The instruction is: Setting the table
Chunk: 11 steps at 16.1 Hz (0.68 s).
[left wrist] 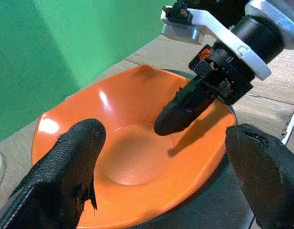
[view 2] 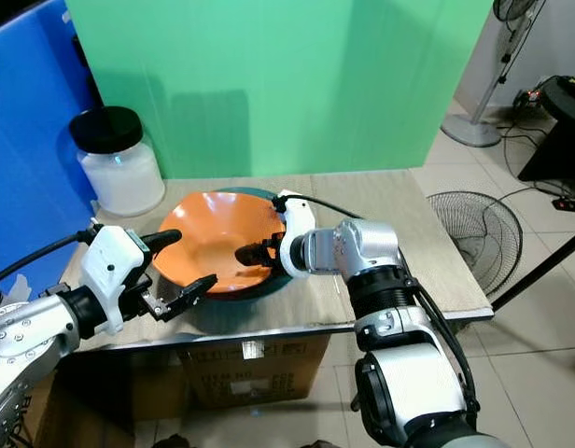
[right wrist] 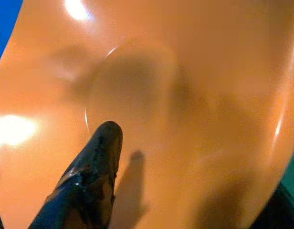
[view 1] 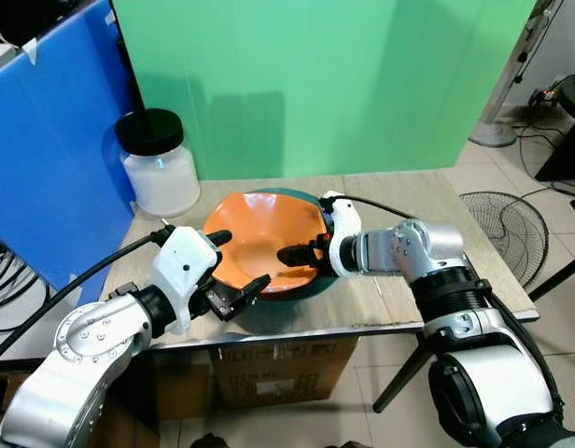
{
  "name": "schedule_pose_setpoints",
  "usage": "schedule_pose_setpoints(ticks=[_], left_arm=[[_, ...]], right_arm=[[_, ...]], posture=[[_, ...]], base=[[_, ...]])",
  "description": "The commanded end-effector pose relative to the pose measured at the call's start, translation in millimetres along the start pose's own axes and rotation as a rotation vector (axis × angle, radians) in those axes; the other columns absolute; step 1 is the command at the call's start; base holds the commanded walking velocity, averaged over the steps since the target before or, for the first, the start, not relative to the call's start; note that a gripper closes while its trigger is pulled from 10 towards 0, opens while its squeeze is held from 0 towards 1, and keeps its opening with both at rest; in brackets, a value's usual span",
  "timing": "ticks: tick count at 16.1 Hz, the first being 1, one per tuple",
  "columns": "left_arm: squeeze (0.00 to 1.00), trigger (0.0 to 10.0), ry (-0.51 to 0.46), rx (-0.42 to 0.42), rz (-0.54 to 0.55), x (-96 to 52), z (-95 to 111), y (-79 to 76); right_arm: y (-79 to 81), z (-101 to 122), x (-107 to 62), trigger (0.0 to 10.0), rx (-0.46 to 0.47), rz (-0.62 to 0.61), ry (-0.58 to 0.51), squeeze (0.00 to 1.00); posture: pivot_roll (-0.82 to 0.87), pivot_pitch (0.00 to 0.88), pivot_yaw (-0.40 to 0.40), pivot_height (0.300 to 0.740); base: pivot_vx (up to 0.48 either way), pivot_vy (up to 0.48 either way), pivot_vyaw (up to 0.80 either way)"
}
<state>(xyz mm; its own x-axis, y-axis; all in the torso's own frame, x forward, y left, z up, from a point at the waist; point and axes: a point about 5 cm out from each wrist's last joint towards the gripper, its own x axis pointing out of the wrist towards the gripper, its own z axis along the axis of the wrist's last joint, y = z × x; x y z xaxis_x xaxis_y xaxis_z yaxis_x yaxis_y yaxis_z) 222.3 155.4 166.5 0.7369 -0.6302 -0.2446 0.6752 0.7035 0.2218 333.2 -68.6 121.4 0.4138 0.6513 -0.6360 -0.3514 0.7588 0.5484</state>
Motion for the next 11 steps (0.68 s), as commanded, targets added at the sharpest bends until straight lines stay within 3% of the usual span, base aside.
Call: schedule_pose_setpoints(ticks=[1, 11], left_arm=[[0.00, 10.0, -0.006, 0.009, 0.001, 1.0, 1.1, -0.3], [0.00, 10.0, -0.011, 0.010, 0.004, 3.2, 0.8, 0.8]], right_arm=[[-0.2, 3.9, -0.6, 0.0, 0.013, -0.007, -0.021, 0.00], [-2.8, 10.2, -0.9, 0.0, 0.133, 0.050, -0.109, 0.00]], posture=[[0.19, 0.000, -0.037, 0.740], [0.19, 0.000, -0.035, 0.740]], base=[[0.000, 0.000, 0.00], [0.000, 0.000, 0.00]])
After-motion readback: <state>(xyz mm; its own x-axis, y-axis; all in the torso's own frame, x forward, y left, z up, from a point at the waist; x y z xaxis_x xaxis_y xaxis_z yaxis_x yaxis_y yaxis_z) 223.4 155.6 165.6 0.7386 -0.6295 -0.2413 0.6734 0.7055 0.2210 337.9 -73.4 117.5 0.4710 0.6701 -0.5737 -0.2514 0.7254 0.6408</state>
